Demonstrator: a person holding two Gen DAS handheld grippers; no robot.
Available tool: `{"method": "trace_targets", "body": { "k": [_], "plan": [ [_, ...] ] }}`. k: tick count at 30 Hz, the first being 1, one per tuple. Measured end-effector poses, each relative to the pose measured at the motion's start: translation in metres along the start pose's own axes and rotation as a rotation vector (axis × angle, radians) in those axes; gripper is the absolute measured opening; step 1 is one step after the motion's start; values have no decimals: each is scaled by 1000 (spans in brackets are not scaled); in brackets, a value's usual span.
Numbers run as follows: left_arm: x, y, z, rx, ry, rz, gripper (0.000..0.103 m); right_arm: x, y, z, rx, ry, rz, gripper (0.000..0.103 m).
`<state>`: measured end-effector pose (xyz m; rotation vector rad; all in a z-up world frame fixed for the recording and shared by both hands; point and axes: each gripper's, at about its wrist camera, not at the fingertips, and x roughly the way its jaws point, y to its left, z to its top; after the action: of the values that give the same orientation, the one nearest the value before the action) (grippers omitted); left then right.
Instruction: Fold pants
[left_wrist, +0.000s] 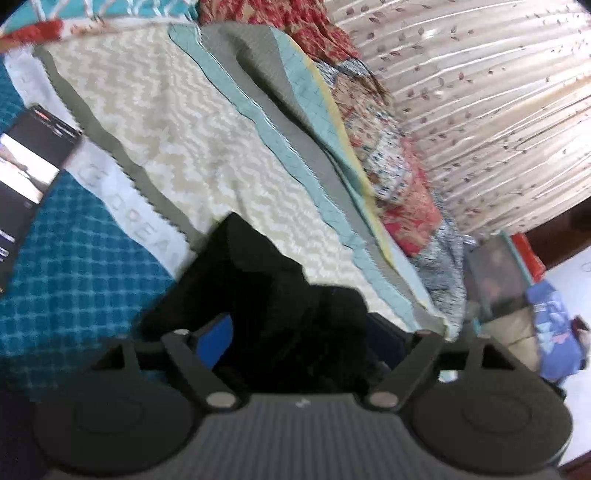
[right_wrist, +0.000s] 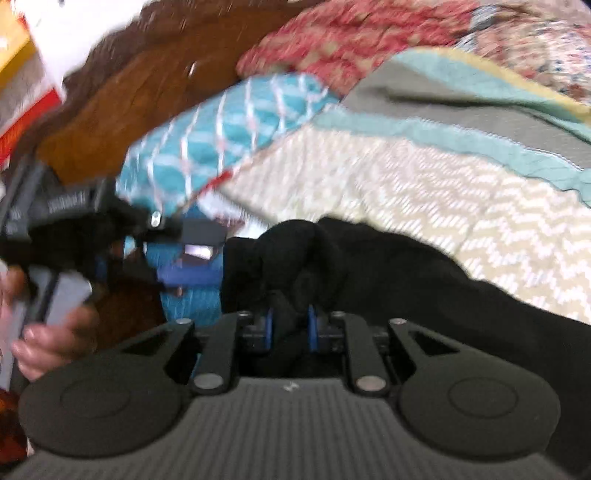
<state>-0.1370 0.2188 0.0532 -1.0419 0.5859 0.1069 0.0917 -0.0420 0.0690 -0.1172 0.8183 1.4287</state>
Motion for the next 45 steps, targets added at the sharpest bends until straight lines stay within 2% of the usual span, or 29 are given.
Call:
{"method": "trace_targets", "body": {
  "k": [1, 2, 4, 6, 7, 8, 10, 11, 12, 13, 17, 19, 20, 22, 25, 26, 29, 30, 32, 35, 39, 41, 42, 45],
  "plan": [
    [3, -1, 0, -8, 14, -21, 94, -1, 4, 2, -24, -20, -30, 20],
    [8, -1, 0, -17, 30, -35, 97, -2, 12, 1, -81, -39, -79, 20],
    [19, -2, 1, -35, 57, -58, 97, -1, 33, -2, -219, -82, -176, 20],
    [27, -1, 3, -77, 76, -112, 97, -1, 52, -6, -336, -130, -253, 20],
    [30, 0, 4, -108, 75, -144, 93, -1, 64, -10, -412, -156, -298, 20],
    [32, 1, 5, -137, 65, -175, 86, -2, 72, -15, -478, -174, -329, 20],
    [33, 0, 11, -146, 41, -218, 34, 3, 88, -27, -605, -182, -357, 19],
    [31, -1, 13, -137, 34, -228, 27, 5, 92, -33, -647, -176, -362, 19],
    [28, -2, 15, -117, 18, -218, 18, 8, 96, -37, -682, -171, -369, 19],
    [23, -4, 17, -88, 1, -195, 15, 12, 100, -40, -710, -169, -377, 19],
    [0, 10, 11, -13, -69, -75, 15, 24, 109, -51, -781, -129, -342, 20],
    [-6, 29, 3, -20, -66, 11, 15, 37, 111, -61, -822, -69, -319, 20],
    [-7, 39, -3, -31, -56, 52, 15, 46, 111, -66, -833, -28, -306, 23],
    [-12, 55, -12, -58, -38, 83, 17, 55, 109, -76, -806, 39, -264, 28],
    [-26, 66, -16, -102, -63, 77, 17, 52, 111, -84, -823, 35, -269, 31],
    [-31, 65, -14, -104, -83, 80, 16, 48, 110, -81, -811, 36, -265, 35],
    [-42, 48, -3, -59, -150, 97, 15, 28, 105, -73, -758, 15, -261, 63],
    [-44, 39, 0, -38, -161, 74, 15, 18, 104, -72, -734, 2, -243, 64],
    [-43, 23, 3, 3, -156, 29, 15, -1, 96, -69, -669, -18, -206, 63],
    [-25, -7, 0, 94, -109, -21, 18, -22, 83, -72, -564, -37, -169, 60],
    [9, -32, -11, 184, -26, -41, 18, -36, 68, -67, -392, -62, -109, 34],
    [25, -33, -16, 204, -1, 18, 18, -32, 55, -65, -293, -49, -108, 30],
    [34, -30, -18, 217, 15, 94, 18, -27, 47, -66, -237, -25, -108, 30],
    [50, -7, -29, 249, 71, 302, 6, 6, 15, -81, -57, 146, -96, 30]
  ]
}}
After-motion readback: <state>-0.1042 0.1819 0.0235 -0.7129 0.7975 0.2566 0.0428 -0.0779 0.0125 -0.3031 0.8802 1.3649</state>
